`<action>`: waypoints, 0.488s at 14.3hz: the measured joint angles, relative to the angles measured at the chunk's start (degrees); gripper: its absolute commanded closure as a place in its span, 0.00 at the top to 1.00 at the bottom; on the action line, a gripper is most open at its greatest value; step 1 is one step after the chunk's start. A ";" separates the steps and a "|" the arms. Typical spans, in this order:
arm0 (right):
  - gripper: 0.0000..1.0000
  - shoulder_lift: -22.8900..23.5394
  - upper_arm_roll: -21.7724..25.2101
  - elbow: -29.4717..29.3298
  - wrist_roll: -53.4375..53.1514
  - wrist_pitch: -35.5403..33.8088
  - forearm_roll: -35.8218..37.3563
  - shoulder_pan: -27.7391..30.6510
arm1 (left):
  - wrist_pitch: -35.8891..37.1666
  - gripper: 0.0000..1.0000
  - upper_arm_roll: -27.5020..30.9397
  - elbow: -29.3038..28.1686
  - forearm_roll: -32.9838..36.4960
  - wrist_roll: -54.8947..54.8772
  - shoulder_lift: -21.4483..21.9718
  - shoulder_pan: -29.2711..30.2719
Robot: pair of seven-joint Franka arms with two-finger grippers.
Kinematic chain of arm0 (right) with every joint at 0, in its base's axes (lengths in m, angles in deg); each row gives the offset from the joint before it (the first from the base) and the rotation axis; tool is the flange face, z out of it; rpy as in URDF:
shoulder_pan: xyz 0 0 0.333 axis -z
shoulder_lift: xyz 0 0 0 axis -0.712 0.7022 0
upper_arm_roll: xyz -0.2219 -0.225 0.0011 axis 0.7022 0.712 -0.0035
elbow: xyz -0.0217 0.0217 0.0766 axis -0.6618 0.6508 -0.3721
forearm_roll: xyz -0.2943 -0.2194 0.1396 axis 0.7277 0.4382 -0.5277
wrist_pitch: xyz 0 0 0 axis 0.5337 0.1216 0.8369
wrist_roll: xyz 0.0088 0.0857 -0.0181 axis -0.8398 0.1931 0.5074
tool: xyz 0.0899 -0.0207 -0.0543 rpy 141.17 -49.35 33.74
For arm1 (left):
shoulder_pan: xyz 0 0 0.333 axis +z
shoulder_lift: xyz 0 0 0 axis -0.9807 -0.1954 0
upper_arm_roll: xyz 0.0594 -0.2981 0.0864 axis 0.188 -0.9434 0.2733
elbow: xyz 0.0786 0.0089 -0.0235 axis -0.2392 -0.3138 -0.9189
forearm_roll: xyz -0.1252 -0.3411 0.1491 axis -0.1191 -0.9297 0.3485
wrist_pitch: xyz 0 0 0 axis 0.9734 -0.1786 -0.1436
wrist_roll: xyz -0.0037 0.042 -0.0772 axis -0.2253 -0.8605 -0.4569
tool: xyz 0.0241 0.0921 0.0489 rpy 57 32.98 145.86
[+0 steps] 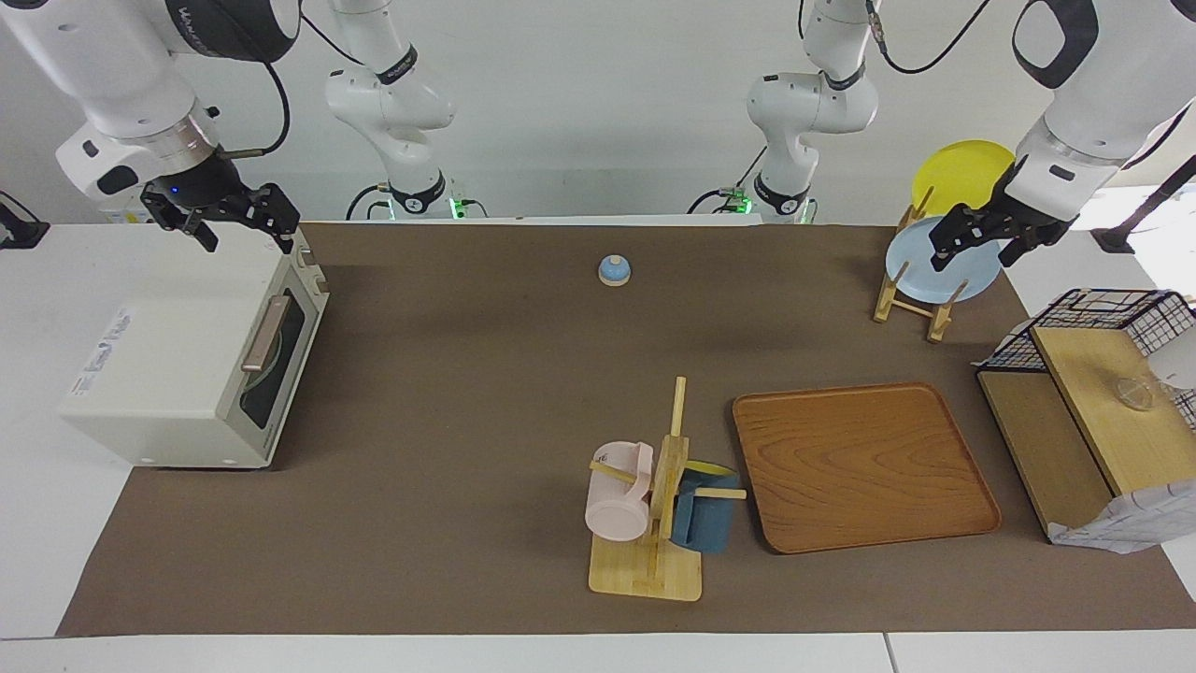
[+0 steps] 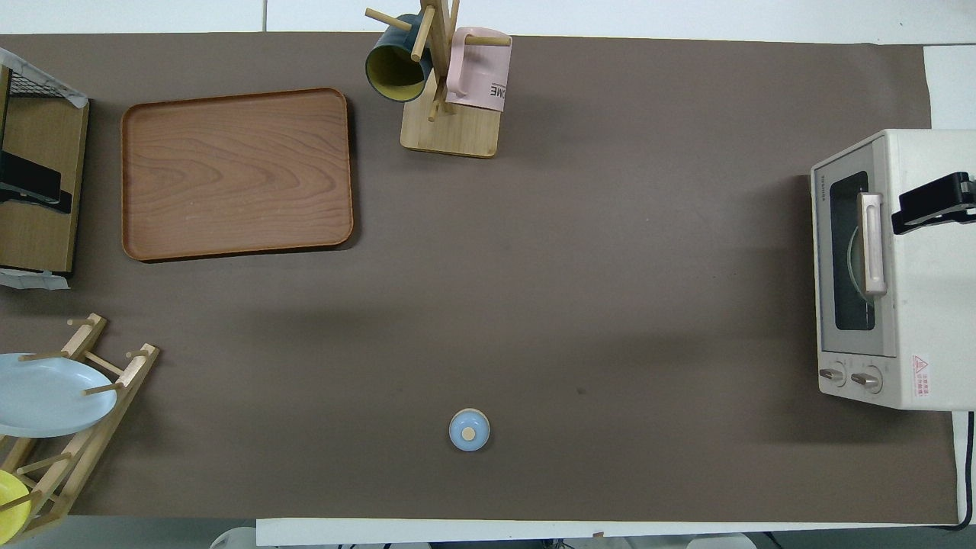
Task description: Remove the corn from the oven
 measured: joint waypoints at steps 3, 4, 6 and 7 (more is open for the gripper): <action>1.00 0.00 -0.13 0.00 0.00 0.00 0.00 0.00 | 0.40 1.00 -0.03 -0.01 0.00 0.01 0.63 0.00; 1.00 0.00 -0.21 0.00 0.00 0.00 0.00 -0.01 | 0.43 1.00 -0.03 -0.01 0.00 0.01 0.65 0.00; 0.99 0.00 -0.42 0.00 0.00 0.16 0.00 -0.05 | 0.43 1.00 0.00 -0.02 0.00 0.06 0.64 0.03; 0.66 0.00 -0.48 0.00 0.05 0.25 0.00 -0.06 | 0.43 1.00 0.08 -0.03 0.00 0.08 0.64 0.05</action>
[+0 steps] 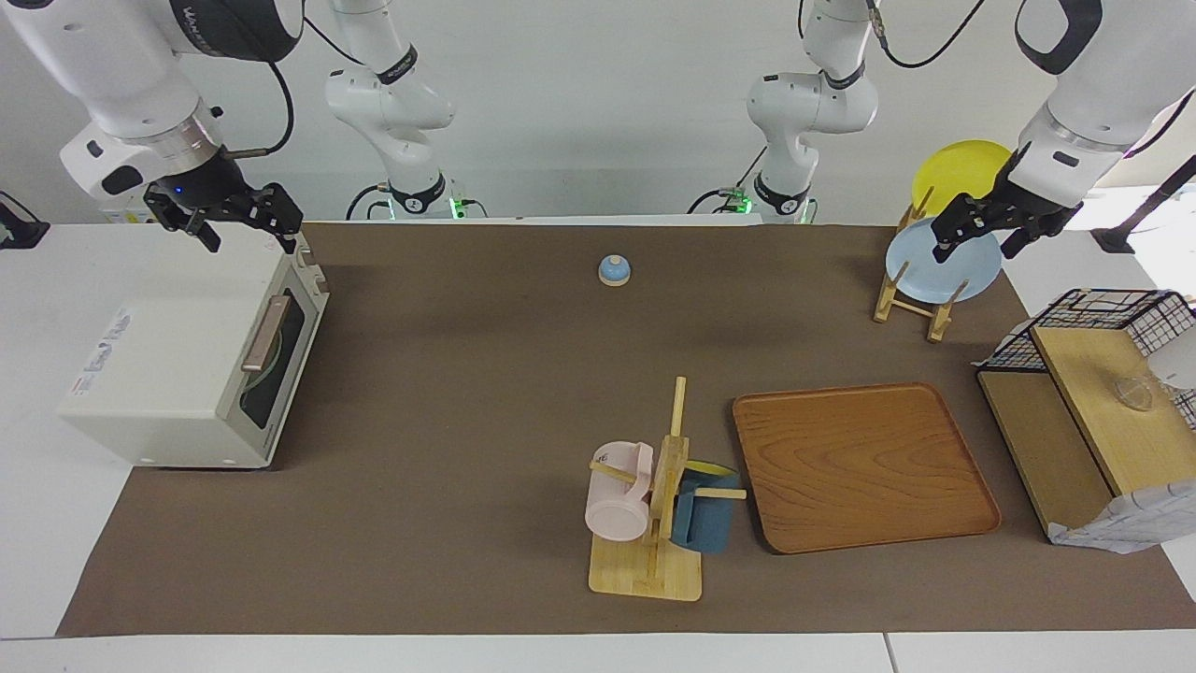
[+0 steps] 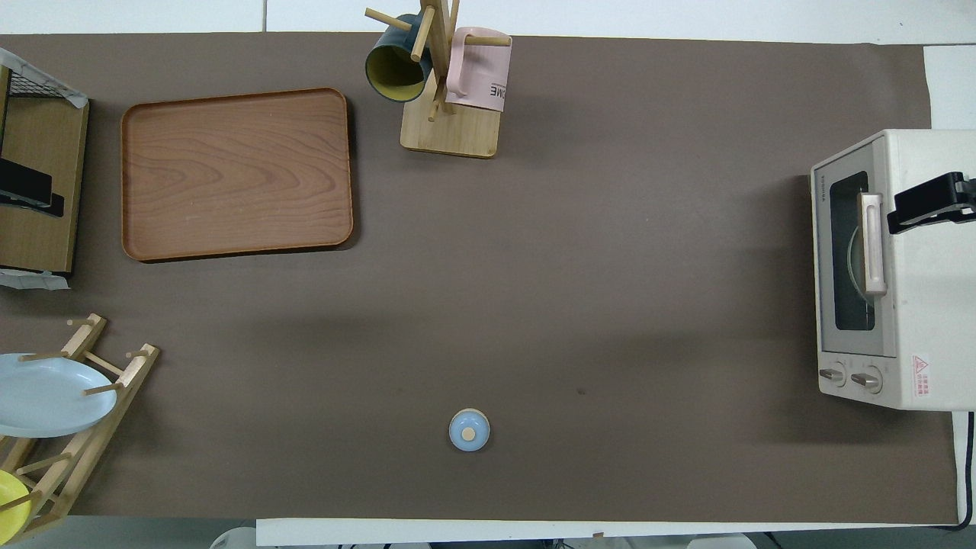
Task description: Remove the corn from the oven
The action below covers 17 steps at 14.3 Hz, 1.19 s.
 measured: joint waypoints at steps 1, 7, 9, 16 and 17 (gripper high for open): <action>0.41 0.00 -0.03 0.00 0.47 0.05 0.00 -0.01 | 0.00 1.00 0.09 0.00 0.00 0.01 0.00 0.01; 0.00 -2.45 -0.05 13.91 4.77 16.13 0.00 -0.05 | 0.00 1.00 0.12 -0.01 0.00 0.02 0.00 0.02; 0.00 -1.39 0.15 18.56 4.77 19.99 0.18 0.27 | 0.00 1.00 0.12 -0.01 0.00 0.03 0.00 0.02; 0.00 1.64 0.50 19.74 4.95 21.21 3.89 2.41 | 0.00 1.00 0.12 -0.01 0.00 0.04 0.00 0.02; 0.00 1.65 0.54 20.01 4.95 21.30 3.94 2.58 | 0.00 1.00 0.12 -0.01 0.00 0.04 0.00 0.02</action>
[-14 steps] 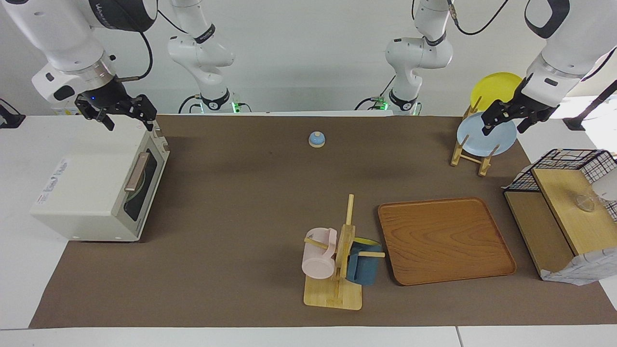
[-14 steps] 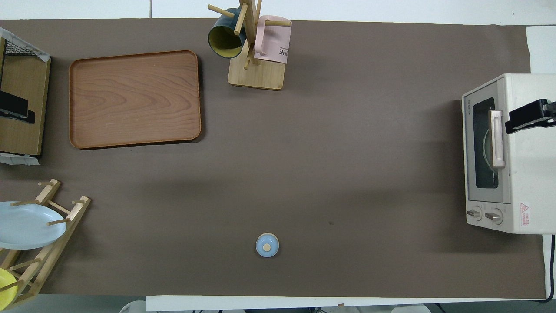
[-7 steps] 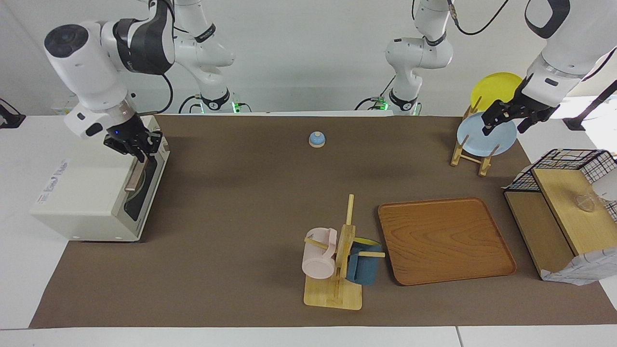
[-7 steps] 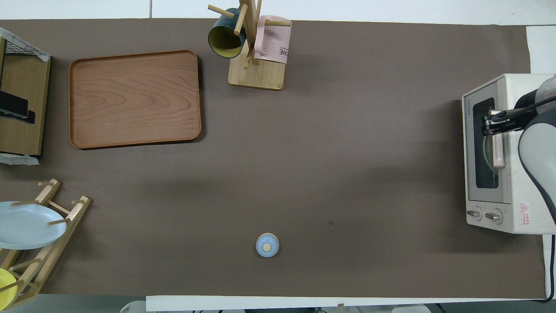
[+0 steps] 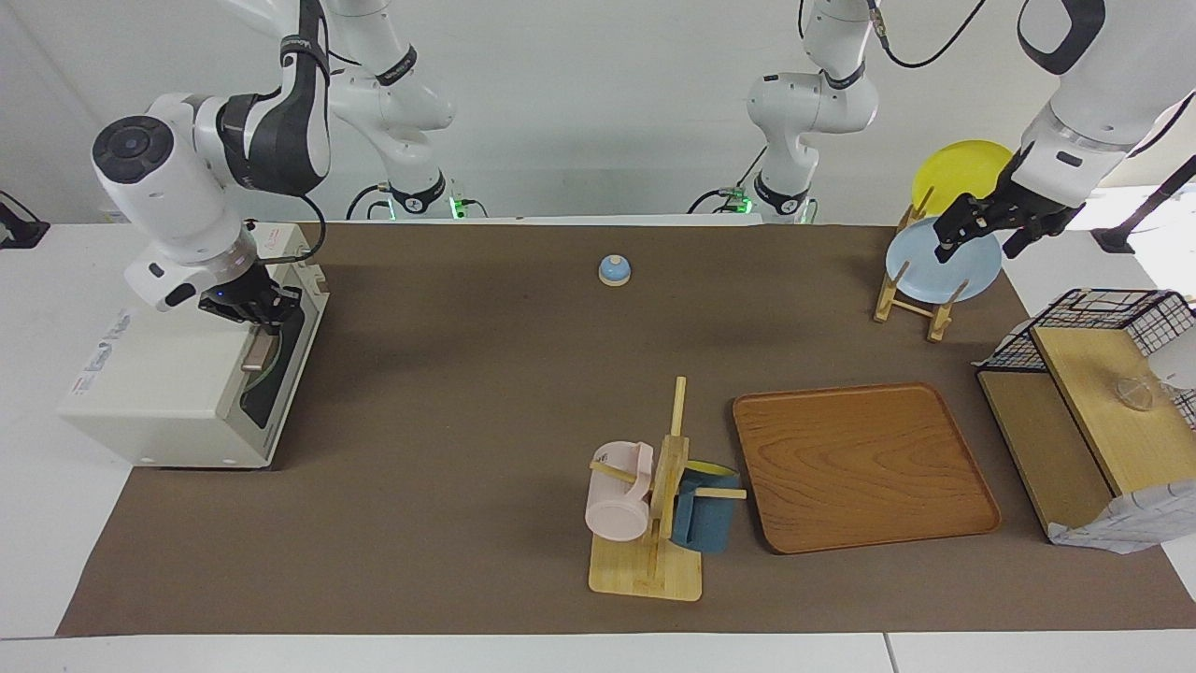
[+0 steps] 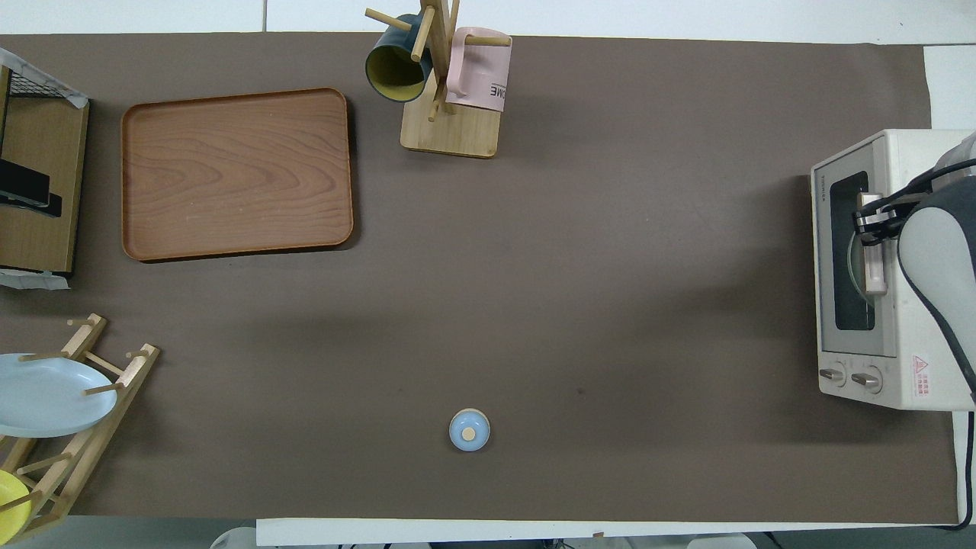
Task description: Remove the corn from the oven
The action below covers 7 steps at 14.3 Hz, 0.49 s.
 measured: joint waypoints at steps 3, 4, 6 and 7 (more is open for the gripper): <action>0.00 -0.01 -0.12 1.12 0.01 1.39 0.01 0.10 | 0.00 1.00 0.00 0.00 0.00 0.01 0.00 0.00; 0.00 -0.03 -0.24 1.37 0.01 1.71 0.01 -0.18 | 0.00 1.00 0.00 0.00 0.00 0.01 0.00 0.00; 0.00 0.14 -0.51 2.15 -0.59 2.84 -0.04 -2.07 | 0.00 1.00 0.00 0.00 0.00 0.02 0.00 0.00; 0.00 0.67 -0.57 2.71 -2.10 4.49 -0.07 -3.83 | 0.00 1.00 0.00 0.00 0.00 0.02 0.00 0.00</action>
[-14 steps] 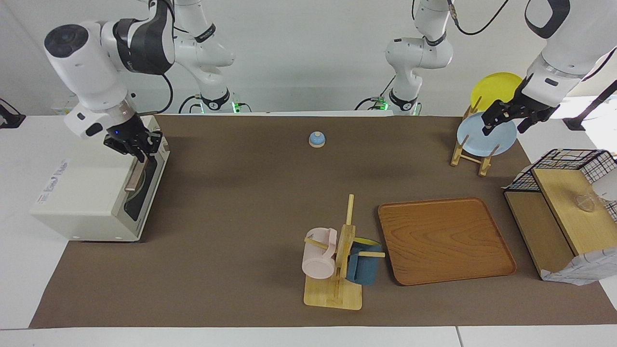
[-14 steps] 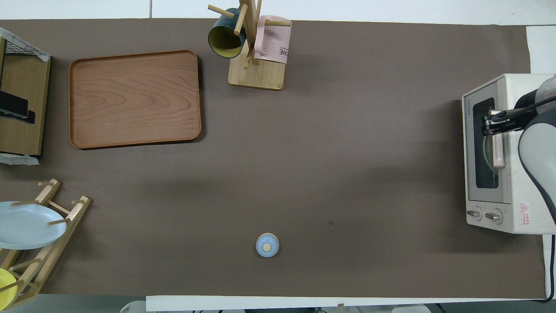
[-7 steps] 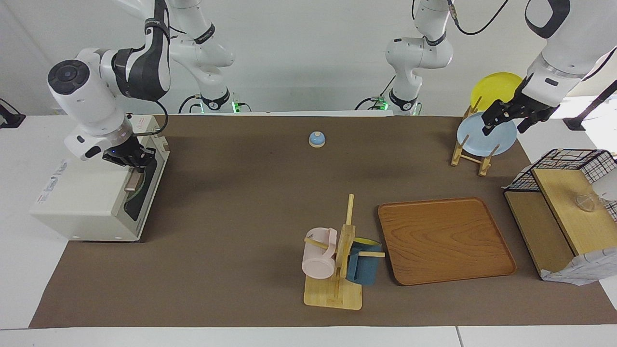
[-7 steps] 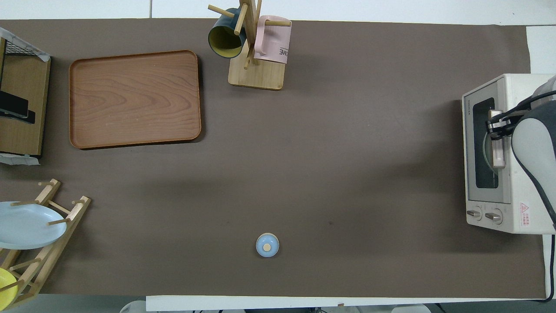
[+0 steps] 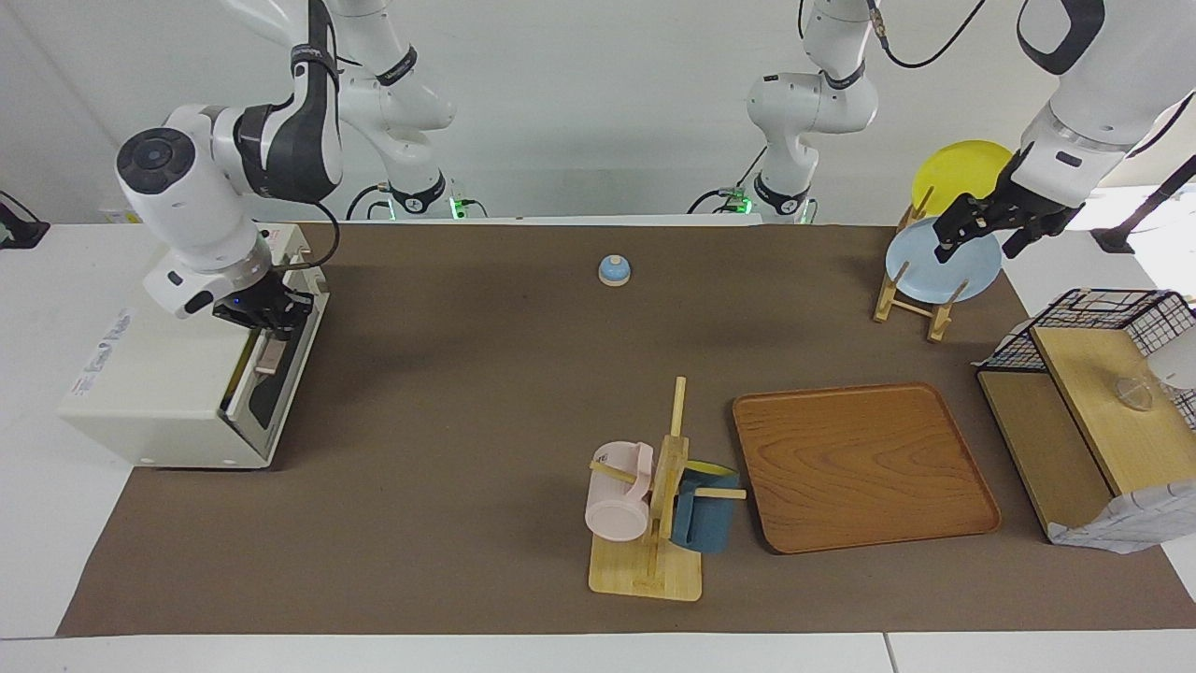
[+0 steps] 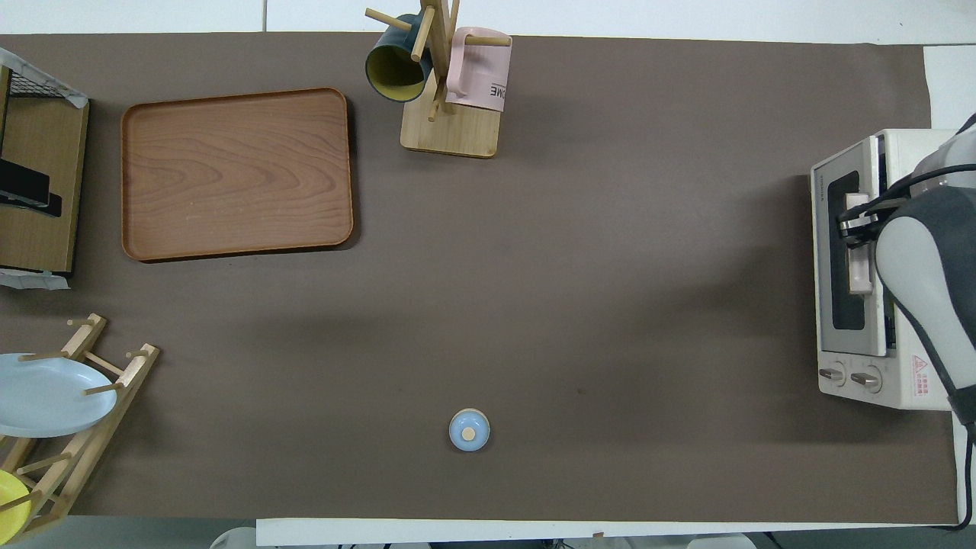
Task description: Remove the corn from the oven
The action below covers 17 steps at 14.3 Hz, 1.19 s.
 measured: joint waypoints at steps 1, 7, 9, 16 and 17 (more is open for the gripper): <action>0.00 1.25 -0.06 0.64 -2.35 2.70 0.00 -2.27 | 0.00 1.00 0.00 0.00 0.00 0.00 0.00 0.00; 0.00 12.76 -0.12 1.11 -9.40 14.88 -0.01 -7.98 | 0.00 1.00 0.00 0.00 0.00 0.01 0.00 0.00; 0.07 14.04 -0.12 0.51 -11.73 15.92 -0.99 -8.55 | 0.00 1.00 0.00 0.00 0.00 0.02 0.00 0.00; 0.59 11.87 0.56 -9.31 -16.58 0.02 -2.76 -8.20 | 0.00 1.00 0.00 0.00 0.00 0.03 0.00 0.00; 0.58 11.49 0.67 -9.18 -16.51 -1.50 -2.76 -6.70 | 0.00 1.00 0.00 0.00 0.00 0.03 0.00 0.00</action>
